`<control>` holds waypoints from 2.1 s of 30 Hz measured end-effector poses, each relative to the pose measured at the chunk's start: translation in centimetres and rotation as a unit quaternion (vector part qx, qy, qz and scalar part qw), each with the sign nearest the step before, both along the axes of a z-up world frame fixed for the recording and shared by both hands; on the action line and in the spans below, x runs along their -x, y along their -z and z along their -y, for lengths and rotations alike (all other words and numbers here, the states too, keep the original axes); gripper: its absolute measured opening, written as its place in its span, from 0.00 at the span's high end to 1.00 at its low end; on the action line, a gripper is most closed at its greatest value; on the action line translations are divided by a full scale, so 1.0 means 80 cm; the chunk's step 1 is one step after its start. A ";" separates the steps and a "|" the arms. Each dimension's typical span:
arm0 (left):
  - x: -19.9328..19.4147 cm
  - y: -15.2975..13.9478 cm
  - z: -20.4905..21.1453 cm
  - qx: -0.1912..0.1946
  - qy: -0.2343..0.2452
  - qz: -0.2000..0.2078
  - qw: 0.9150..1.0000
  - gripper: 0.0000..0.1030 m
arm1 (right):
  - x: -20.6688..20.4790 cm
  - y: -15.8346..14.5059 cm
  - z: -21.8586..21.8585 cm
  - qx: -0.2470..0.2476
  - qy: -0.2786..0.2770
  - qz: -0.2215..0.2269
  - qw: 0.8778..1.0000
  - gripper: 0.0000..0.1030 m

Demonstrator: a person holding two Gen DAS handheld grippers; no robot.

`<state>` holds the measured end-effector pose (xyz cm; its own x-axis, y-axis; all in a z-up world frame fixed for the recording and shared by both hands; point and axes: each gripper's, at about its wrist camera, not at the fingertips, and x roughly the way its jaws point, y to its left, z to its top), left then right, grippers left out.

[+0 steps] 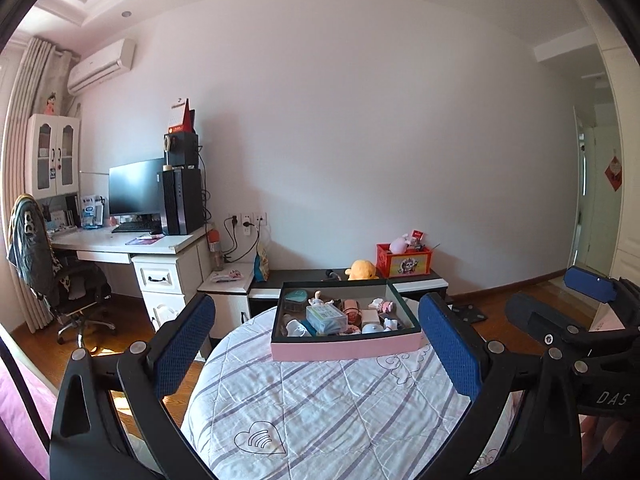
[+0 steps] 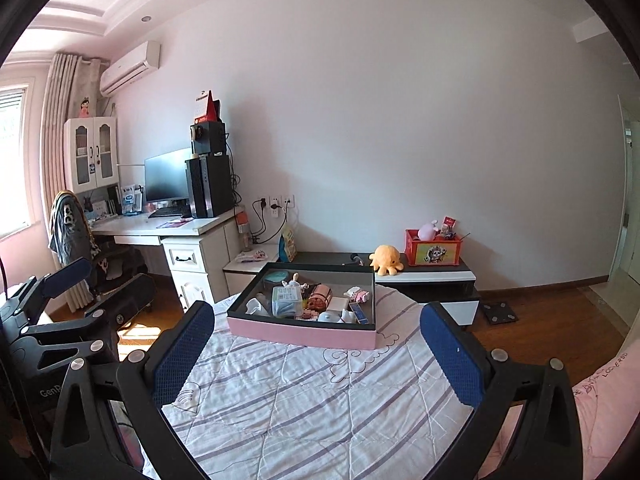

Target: Organize rigid objects

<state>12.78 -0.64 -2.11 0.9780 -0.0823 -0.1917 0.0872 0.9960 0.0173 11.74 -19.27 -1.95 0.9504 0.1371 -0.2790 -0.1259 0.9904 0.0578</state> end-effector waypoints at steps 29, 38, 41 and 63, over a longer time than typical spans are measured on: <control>0.125 -0.048 -0.010 -0.014 -0.027 0.080 0.996 0.00 | 0.124 -0.046 -0.021 0.004 0.015 0.101 0.995 0.00; 0.122 -0.041 -0.008 -0.013 -0.030 0.073 0.997 0.00 | 0.123 -0.045 -0.021 0.003 0.012 0.097 0.995 0.00; 0.119 -0.041 -0.007 -0.013 -0.030 0.071 0.997 0.00 | 0.121 -0.043 -0.021 0.001 0.010 0.094 0.995 0.00; 0.110 -0.037 -0.002 -0.015 -0.034 0.078 0.996 0.00 | 0.117 -0.039 -0.026 0.000 0.010 0.086 0.996 0.00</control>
<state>3.98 -0.46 0.88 0.9992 -0.0106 -0.0391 0.0128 0.9984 0.0558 2.40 -17.22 1.16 0.9867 0.1176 -0.1124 -0.1142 0.9928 0.0371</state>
